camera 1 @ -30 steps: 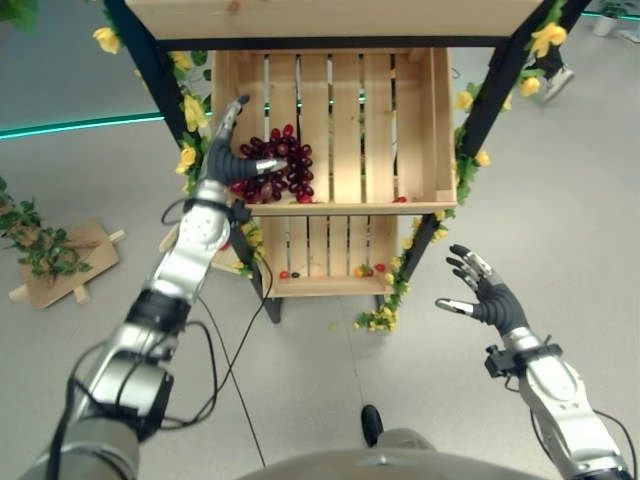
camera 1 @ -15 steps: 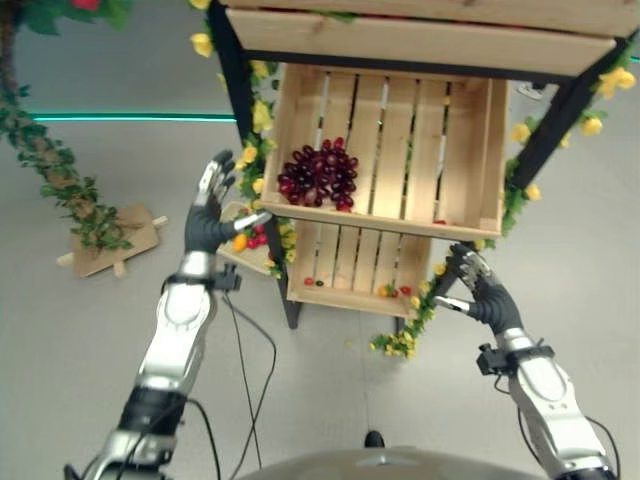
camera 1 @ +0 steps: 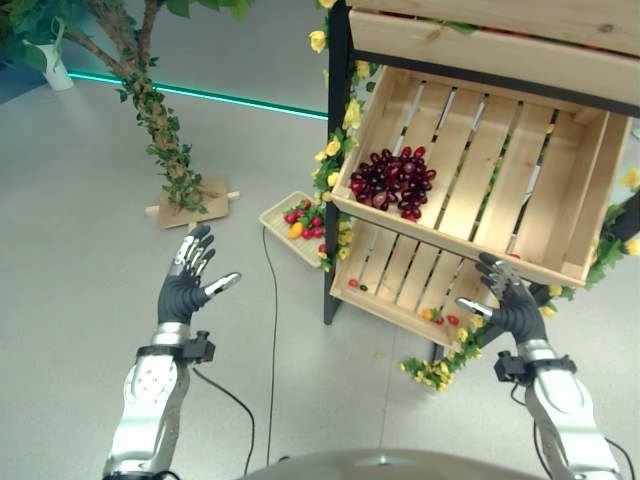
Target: Pick up the fruits from the basket on one side to the basket on the other side
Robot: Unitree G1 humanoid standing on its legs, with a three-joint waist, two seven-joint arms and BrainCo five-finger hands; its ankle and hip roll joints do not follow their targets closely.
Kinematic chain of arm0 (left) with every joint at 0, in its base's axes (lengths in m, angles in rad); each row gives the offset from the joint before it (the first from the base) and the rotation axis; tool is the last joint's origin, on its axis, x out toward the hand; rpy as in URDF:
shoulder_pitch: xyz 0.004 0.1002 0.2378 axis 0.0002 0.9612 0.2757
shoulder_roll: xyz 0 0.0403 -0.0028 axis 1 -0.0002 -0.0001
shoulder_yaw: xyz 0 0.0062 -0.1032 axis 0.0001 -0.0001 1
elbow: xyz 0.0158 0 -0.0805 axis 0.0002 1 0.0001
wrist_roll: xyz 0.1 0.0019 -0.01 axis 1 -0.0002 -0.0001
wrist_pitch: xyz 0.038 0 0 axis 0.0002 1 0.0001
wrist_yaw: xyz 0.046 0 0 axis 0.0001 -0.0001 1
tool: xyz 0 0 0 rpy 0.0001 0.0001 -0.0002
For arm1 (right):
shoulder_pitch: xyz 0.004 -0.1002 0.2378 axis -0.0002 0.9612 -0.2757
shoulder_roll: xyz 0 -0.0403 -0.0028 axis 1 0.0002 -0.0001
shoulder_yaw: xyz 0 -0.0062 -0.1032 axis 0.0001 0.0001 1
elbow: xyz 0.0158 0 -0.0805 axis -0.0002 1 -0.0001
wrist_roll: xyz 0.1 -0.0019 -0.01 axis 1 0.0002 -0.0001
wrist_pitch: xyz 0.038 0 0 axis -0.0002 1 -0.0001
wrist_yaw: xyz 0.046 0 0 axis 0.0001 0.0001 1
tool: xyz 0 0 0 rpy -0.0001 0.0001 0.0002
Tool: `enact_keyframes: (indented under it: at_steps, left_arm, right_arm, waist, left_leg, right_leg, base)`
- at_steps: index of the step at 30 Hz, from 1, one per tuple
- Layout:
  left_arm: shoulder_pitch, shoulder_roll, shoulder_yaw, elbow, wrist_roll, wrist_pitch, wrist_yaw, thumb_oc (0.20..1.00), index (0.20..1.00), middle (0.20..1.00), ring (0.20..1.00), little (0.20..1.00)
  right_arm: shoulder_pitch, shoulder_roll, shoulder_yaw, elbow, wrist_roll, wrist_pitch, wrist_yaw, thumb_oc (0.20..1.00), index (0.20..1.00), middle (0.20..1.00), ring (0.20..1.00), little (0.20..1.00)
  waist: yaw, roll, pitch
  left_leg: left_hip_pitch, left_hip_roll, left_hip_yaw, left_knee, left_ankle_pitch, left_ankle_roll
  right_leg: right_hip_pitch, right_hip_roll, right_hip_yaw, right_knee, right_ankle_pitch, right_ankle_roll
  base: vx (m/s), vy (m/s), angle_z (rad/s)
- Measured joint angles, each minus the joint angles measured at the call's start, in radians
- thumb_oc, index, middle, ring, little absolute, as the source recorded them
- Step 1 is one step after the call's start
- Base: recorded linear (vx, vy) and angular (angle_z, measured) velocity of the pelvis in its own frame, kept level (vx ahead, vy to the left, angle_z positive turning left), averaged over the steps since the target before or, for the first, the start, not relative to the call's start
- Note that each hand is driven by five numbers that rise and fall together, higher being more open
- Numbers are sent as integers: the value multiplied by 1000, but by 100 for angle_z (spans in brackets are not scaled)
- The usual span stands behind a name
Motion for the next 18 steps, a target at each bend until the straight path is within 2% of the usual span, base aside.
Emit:
enact_keyframes:
  at_steps: [4, 7, 10, 11, 12, 13, 14, 15, 16, 17, 18]
  left_arm:
    - [-1, 5, 0, 0, 0, 3, -8, 1000, 1000, 1000, 1000, 1000]
    - [-4, 14, -1, 0, 0, 5, -7, 1000, 1000, 1000, 1000, 1000]
    - [-28, 36, -6, 1, 8, 5, 14, 1000, 1000, 1000, 1000, 1000]
    - [-43, 39, -4, 1, 10, 4, 20, 1000, 1000, 1000, 1000, 1000]
    - [-83, 53, -11, 10, 15, 3, 30, 1000, 1000, 1000, 1000, 1000]
    - [-99, 59, -11, 10, 22, 2, 46, 1000, 1000, 1000, 1000, 1000]
    - [-129, 82, -8, 15, 23, 0, 61, 1000, 1000, 1000, 1000, 1000]
    - [-142, 85, -3, 18, 23, -3, 65, 1000, 1000, 1000, 1000, 1000]
    - [-162, 78, 2, 26, 23, -4, 82, 1000, 1000, 1000, 1000, 1000]
    - [-162, 79, 2, 26, 24, -3, 86, 1000, 1000, 1000, 1000, 1000]
    - [-158, 82, 4, 26, 24, -4, 87, 1000, 1000, 1000, 1000, 1000]
  right_arm:
    - [-4, 0, -25, 1, 0, -2, -3, 1000, 1000, 1000, 1000, 1000]
    - [-37, -1, -33, 13, -1, -8, -10, 1000, 1000, 1000, 1000, 1000]
    - [-70, 5, -48, 10, -15, -21, -23, 1000, 1000, 1000, 1000, 1000]
    - [-81, 8, -55, 6, -17, -22, -25, 1000, 1000, 1000, 1000, 1000]
    - [-63, 13, -74, -2, -18, -26, -28, 1000, 1000, 1000, 1000, 1000]
    - [-66, 12, -76, 0, -18, -26, -35, 1000, 1000, 1000, 1000, 1000]
    - [-92, 16, -75, 6, -18, -28, -46, 1000, 1000, 1000, 1000, 1000]
    - [-96, 18, -74, 9, -17, -28, -47, 1000, 1000, 1000, 1000, 1000]
    - [-93, 17, -76, 12, -17, -29, -51, 1000, 1000, 1000, 1000, 1000]
    - [-86, 18, -77, 7, -17, -29, -56, 1000, 1000, 1000, 1000, 1000]
    - [-83, 18, -77, 5, -17, -29, -60, 1000, 1000, 1000, 1000, 1000]
  waist:
    - [0, -9, 8]
    - [0, -13, 23]
    - [-42, -25, 61]
    - [-46, -24, 79]
    - [-101, -41, 100]
    - [-112, -37, 107]
    - [-128, -34, 119]
    - [-124, -23, 129]
    - [-135, -9, 139]
    - [-138, -1, 144]
    - [-132, 2, 146]
  left_leg:
    - [-3, -6, 9, 15, -7, -2]
    - [-3, 0, 48, 58, -38, 3]
    - [-3, -14, 164, 110, -73, 20]
    - [-13, -5, 178, 125, -81, 28]
    - [-25, -29, 203, 166, -96, 36]
    - [-39, -22, 240, 177, -102, 43]
    - [-49, -1, 331, 175, -100, 54]
    - [-55, 7, 367, 174, -101, 59]
    - [-62, 33, 441, 172, -100, 62]
    - [-53, 51, 486, 173, -99, 60]
    - [-47, 55, 495, 164, -98, 56]
  right_leg:
    - [-6, 1, 7, 5, 4, -5]
    - [-35, -4, 59, 60, -14, -3]
    - [-138, -13, 167, 185, -31, 7]
    - [-138, -26, 181, 203, -34, 10]
    - [-174, -27, 212, 226, -26, 18]
    - [-191, -21, 260, 205, 9, 44]
    - [-209, -19, 323, 116, 99, 144]
    - [-218, -23, 319, 103, 91, 145]
    - [-238, -40, 236, 147, 54, 105]
    - [-242, -47, 177, 189, 33, 99]
    - [-243, -71, 150, 219, 21, 95]
  base:
    - [-18, 100, -5]
    - [-54, 183, -52]
    - [-165, 238, -96]
    - [-276, 195, -91]
    - [-216, 116, -67]
    - [-176, 83, -135]
    - [-137, 72, -150]
    - [-194, 97, -193]
    - [-127, 85, -150]
    - [-173, 76, -164]
    - [-206, 64, -127]
